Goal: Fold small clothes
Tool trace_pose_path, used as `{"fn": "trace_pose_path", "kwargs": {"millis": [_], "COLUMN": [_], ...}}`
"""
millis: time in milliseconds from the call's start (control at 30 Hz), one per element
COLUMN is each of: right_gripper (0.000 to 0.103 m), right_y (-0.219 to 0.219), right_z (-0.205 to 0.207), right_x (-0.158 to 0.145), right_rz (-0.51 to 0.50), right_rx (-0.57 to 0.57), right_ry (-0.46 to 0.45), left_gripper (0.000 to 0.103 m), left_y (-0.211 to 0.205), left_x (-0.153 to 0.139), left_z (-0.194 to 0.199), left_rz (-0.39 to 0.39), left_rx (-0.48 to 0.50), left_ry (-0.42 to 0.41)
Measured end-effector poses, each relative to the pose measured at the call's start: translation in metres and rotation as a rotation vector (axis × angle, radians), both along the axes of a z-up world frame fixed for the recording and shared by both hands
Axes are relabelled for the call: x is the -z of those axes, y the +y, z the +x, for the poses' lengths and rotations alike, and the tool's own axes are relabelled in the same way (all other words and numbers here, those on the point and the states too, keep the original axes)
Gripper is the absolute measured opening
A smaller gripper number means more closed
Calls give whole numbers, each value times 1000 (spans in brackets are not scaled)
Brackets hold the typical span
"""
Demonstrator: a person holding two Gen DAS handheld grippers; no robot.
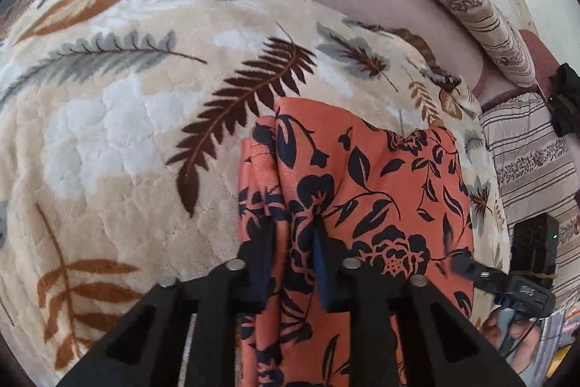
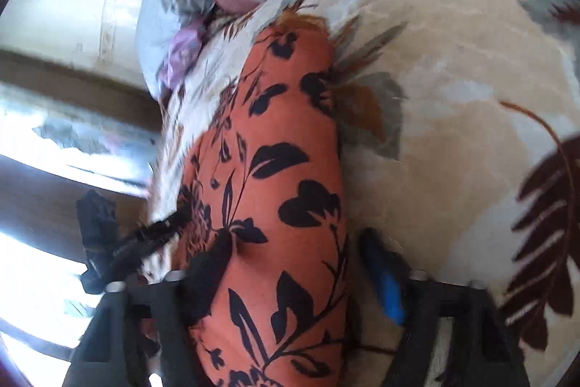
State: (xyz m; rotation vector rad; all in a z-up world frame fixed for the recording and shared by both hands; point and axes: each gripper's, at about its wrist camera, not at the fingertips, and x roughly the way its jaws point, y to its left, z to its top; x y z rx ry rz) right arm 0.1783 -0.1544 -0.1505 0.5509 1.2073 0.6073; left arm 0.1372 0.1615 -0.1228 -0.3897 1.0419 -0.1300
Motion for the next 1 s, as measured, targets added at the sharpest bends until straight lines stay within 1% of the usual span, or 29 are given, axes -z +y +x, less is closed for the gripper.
{"fn": "trace_pose_path", "kwargs": {"millis": [33,67,100,133,167,200,267,300,333,367,433,467,533,567,600,633,667,700,733,767,800,833,867,900,933,967,1000], "right_gripper": [43,42,42,42,44,58,64,71,73,73,73,73,73,73,73,73,73,73,74,74,74,74,74,74,74,74,74], "right_y": [6,17,23,27,29,26,9,3,-6,-14,-28,-34,-44,-45,-47,-47,-48,-46,-46,-41,-33,-26,-21,-18,-16,-16,-15], "right_z": [-2,-7,-9,-8,-2,5,6,2,-5,-12,-27,-37,-58,-70,-79,-86,-91,-94,-98,-98,-99,-99,-100,-101,-103,-104,-105], "right_x": [-9,-26,-33,-31,-20,-5,-5,-9,-13,-15,-16,-16,-17,-17,-16,-15,-13,-9,-5,-1,3,4,2,-5,-10,-12,-10], "right_rz": [-57,-139,-175,-207,-232,-220,-97,-82,-69,-42,30,57,99,114,125,131,133,131,131,134,129,107,71,67,91,87,69], "right_rx": [-21,-57,-75,-83,-88,-67,8,30,53,72,96,107,122,125,123,122,122,123,126,121,94,73,70,65,60,64,66], "right_ry": [-39,-111,-147,-160,-133,-78,-42,-48,-57,-52,-37,-26,-24,-21,-16,-12,-8,3,16,27,39,41,23,5,-8,-19,-20], "left_gripper": [12,11,12,12,13,14,14,15,15,15,14,20,33,47,53,53,53,37,13,7,7,7,6,6,6,6,6], "left_y": [-3,-4,-4,-1,3,6,9,8,8,7,7,6,1,-4,-5,-7,-11,-12,-14,-15,-12,-7,-5,-6,-7,-7,-7], "left_x": [-6,-9,-3,9,17,17,11,7,3,-3,-17,-25,-40,-44,-45,-43,-39,-30,-16,-6,0,-1,-9,-20,-28,-26,-15], "left_z": [-6,-11,-11,-5,-2,-2,-6,-8,-12,-17,-34,-44,-73,-83,-95,-105,-108,-110,-110,-107,-108,-108,-110,-113,-115,-111,-104], "left_rz": [45,84,89,87,70,55,63,75,85,82,46,27,36,35,27,22,26,42,76,86,69,50,53,79,96,100,115], "left_rx": [0,-2,-4,-4,-9,-14,-11,-6,-7,-5,0,16,45,53,61,62,56,54,59,61,58,54,55,64,71,80,90], "left_ry": [-25,-51,-45,-17,-18,-26,-27,-33,-40,-53,-86,-97,-133,-145,-149,-143,-127,-91,-35,-7,-7,-7,-15,-45,-76,-66,-22]}}
